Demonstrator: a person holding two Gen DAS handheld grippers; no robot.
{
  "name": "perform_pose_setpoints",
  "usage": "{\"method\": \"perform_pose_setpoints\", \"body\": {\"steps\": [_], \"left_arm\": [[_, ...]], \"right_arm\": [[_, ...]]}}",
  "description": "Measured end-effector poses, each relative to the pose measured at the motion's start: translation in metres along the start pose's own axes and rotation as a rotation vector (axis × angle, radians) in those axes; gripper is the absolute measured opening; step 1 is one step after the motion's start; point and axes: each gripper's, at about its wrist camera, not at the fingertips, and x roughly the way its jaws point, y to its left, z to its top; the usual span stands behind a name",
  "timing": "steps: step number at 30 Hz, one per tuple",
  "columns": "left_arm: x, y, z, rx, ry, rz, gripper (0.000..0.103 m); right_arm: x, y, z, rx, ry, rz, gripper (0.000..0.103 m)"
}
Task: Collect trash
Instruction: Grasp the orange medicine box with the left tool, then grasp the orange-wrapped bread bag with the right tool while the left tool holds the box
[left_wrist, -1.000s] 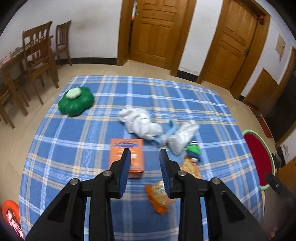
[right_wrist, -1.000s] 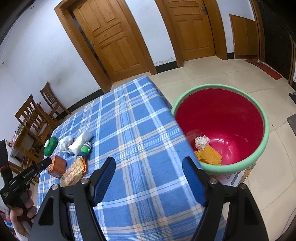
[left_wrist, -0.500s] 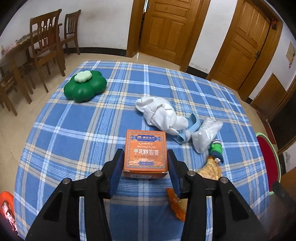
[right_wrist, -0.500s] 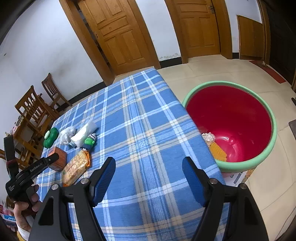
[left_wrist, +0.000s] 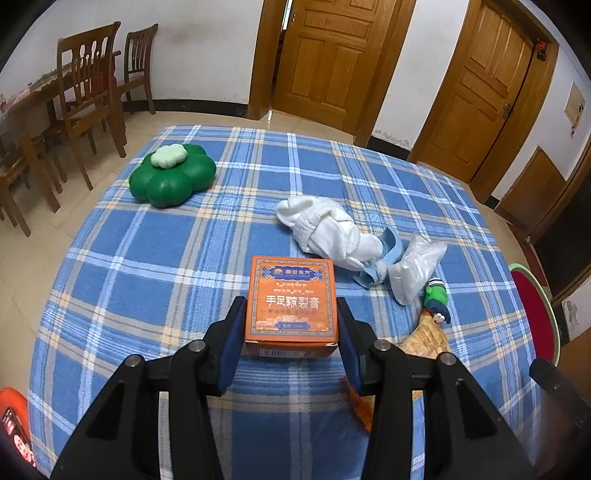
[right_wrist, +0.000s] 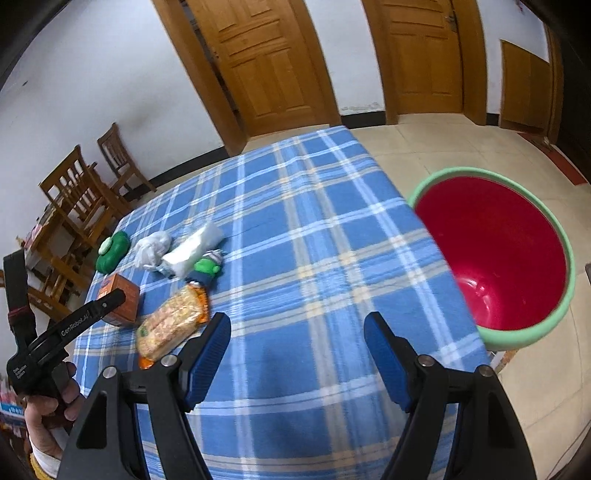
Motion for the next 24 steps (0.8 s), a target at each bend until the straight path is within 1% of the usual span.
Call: {"method": "perform_pose_setpoints", "body": {"steps": [11, 16, 24], "left_arm": [[-0.016, 0.017, -0.004, -0.012, -0.015, 0.042, 0.047], [-0.025, 0.033, -0.009, -0.037, -0.023, 0.053, 0.047], [-0.034, 0.057, -0.014, -0.083, -0.036, 0.062, 0.047]], "right_arm": [[0.021, 0.052, 0.002, -0.103, 0.031, 0.066, 0.077], [0.036, 0.077, 0.005, -0.135, 0.055, 0.091, 0.077], [0.057, 0.109, 0.002, -0.174, 0.104, 0.098, 0.077]]}}
